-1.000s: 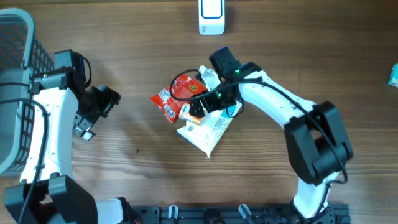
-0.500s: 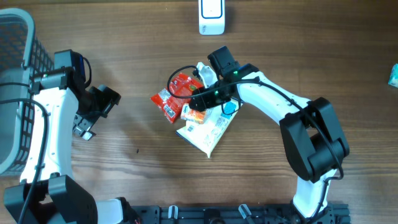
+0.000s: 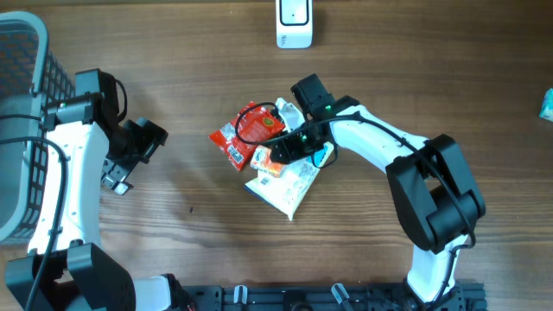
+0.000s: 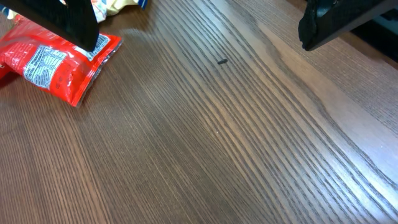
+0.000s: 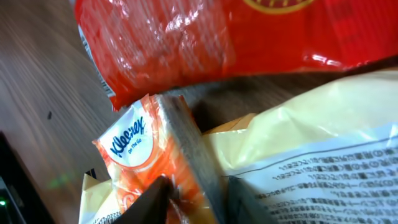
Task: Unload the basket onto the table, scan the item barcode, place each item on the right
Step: 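Reach the right gripper into the pile and grasp the orange box, then carry the orange Kleenex pack up to the white scanner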
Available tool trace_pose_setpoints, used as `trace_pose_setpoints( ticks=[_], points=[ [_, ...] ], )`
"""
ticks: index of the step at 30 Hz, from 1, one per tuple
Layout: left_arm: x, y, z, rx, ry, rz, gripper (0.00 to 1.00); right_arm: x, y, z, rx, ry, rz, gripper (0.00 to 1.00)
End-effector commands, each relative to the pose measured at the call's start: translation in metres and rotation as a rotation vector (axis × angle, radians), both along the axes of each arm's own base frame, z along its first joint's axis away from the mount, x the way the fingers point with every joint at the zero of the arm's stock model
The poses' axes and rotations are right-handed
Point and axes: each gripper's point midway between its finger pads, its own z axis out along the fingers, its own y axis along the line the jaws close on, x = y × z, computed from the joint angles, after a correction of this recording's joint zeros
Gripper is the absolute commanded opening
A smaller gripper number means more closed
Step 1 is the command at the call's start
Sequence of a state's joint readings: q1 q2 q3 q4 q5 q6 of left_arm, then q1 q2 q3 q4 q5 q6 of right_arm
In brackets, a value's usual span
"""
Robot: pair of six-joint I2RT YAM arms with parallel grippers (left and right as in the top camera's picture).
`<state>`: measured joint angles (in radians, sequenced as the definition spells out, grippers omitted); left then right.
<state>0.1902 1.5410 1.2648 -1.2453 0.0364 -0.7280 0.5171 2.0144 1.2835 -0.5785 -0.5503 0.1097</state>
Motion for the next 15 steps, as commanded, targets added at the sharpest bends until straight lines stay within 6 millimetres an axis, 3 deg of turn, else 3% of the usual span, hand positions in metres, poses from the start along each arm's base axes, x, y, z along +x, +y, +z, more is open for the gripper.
trace_pose_setpoints(
  ticks=[1,5,9,13,15],
  points=[
    [0.000,-0.001,0.000,-0.008,-0.001,0.012,1.00,-0.005,-0.002,-0.012,-0.016,0.063,-0.048,0.04],
    [0.000,-0.001,0.000,-0.008,-0.001,0.012,1.00,0.011,0.002,0.012,0.035,0.062,-0.101,0.04],
    [0.000,-0.001,0.000,-0.008,-0.001,0.012,1.00,0.023,0.005,0.058,0.253,0.103,-0.096,0.04],
    [0.000,-0.001,0.000,-0.008,-0.001,0.012,1.00,0.036,-0.020,0.080,0.421,0.188,-0.146,0.04],
    [0.000,-0.001,0.000,-0.008,-0.001,0.012,1.00,0.049,-0.037,0.108,0.597,0.218,-0.156,0.04]
  ],
)
